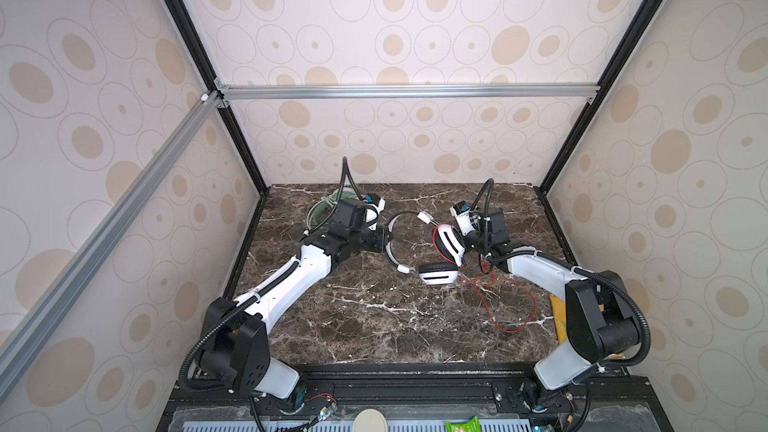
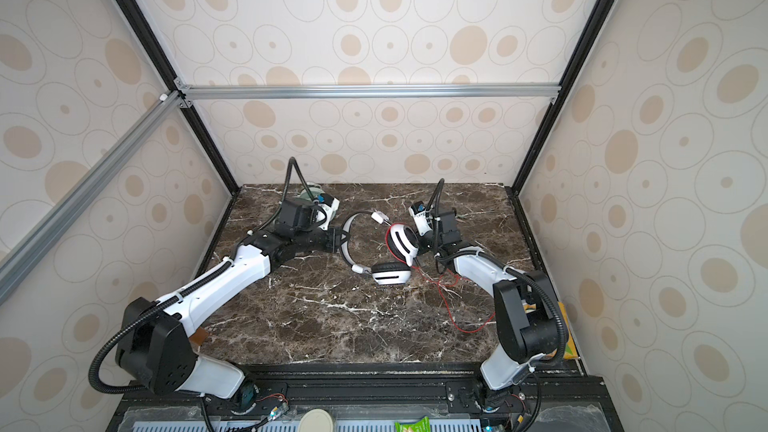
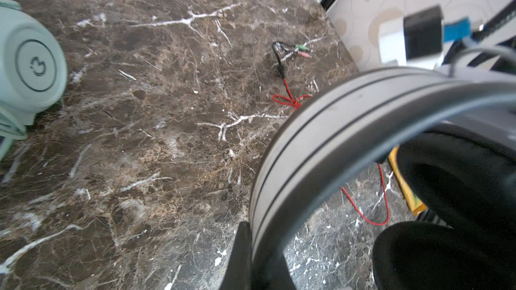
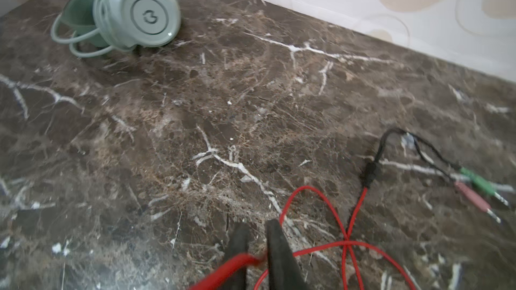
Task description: Wrap the headphones
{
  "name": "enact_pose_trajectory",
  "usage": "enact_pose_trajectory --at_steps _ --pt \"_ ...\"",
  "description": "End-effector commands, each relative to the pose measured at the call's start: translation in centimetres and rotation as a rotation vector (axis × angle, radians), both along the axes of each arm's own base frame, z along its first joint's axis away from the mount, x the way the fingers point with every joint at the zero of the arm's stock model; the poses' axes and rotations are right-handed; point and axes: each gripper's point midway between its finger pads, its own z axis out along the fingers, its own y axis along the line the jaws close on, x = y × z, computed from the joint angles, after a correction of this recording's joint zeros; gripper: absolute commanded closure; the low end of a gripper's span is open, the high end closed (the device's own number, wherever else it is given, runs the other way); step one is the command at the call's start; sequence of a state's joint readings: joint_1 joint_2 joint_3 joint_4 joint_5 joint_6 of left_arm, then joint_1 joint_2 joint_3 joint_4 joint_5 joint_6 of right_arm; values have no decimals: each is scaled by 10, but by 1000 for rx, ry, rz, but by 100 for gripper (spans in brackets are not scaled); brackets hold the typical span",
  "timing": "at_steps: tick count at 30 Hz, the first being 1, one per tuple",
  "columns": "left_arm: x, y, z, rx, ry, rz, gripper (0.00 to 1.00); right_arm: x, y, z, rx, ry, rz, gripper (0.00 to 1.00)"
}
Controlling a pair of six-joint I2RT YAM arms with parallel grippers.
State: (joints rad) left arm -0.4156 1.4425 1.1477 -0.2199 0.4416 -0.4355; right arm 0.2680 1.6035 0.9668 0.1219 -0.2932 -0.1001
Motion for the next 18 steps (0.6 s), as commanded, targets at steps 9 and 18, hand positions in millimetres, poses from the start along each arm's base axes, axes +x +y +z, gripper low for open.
enact_pose_trajectory --at_steps 9,18 --pt "20 25 71 -335 -84 -2 100 -37 -14 31 182 -141 -38 45" --pt "15 37 95 -377 -137 15 100 -15 2 1 166 -116 48 46"
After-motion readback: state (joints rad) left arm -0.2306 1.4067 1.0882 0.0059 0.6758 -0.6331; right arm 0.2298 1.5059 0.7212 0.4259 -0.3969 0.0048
